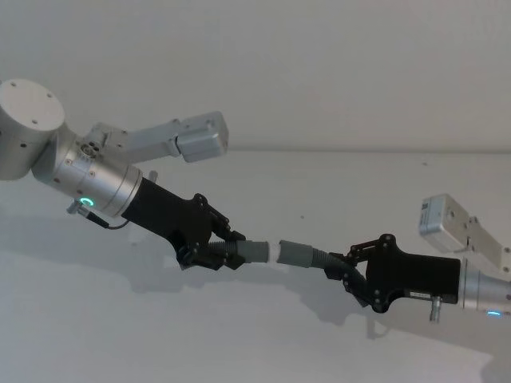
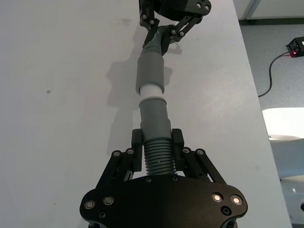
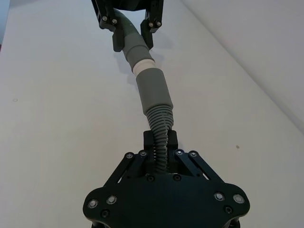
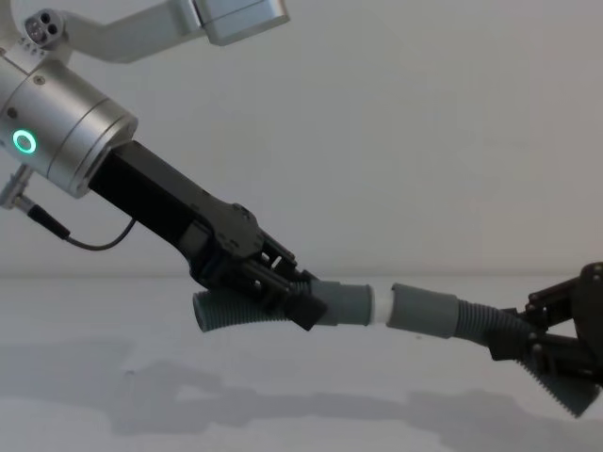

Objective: Use both hands to pick up one end of the pipe from the table, align the ends, and insert them.

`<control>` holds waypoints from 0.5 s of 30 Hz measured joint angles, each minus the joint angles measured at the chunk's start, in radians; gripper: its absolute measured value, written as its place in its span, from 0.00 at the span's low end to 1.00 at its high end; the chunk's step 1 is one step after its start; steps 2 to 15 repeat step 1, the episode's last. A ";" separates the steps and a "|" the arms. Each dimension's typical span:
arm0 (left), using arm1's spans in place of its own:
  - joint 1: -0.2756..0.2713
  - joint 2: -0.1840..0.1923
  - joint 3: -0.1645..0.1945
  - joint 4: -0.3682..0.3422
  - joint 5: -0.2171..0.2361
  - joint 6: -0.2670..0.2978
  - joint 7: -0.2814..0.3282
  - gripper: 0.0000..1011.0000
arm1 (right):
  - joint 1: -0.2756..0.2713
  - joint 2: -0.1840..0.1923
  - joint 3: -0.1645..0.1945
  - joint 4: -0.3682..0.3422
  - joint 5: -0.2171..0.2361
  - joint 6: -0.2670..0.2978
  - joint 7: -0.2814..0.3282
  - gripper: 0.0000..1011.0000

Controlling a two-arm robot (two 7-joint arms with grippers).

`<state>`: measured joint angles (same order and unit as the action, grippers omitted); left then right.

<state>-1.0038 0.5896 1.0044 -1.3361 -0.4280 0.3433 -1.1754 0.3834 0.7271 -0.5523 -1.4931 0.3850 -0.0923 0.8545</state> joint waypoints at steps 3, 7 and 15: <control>0.000 0.000 0.000 0.000 0.000 0.000 0.000 0.34 | 0.000 0.000 0.000 0.000 0.000 0.000 0.000 0.13; 0.000 0.000 0.000 0.000 0.000 0.000 0.000 0.34 | 0.000 0.000 0.000 0.000 0.000 0.000 0.000 0.13; 0.000 0.000 0.000 0.000 0.000 0.000 0.000 0.34 | 0.000 0.000 0.000 0.000 0.000 0.000 0.000 0.13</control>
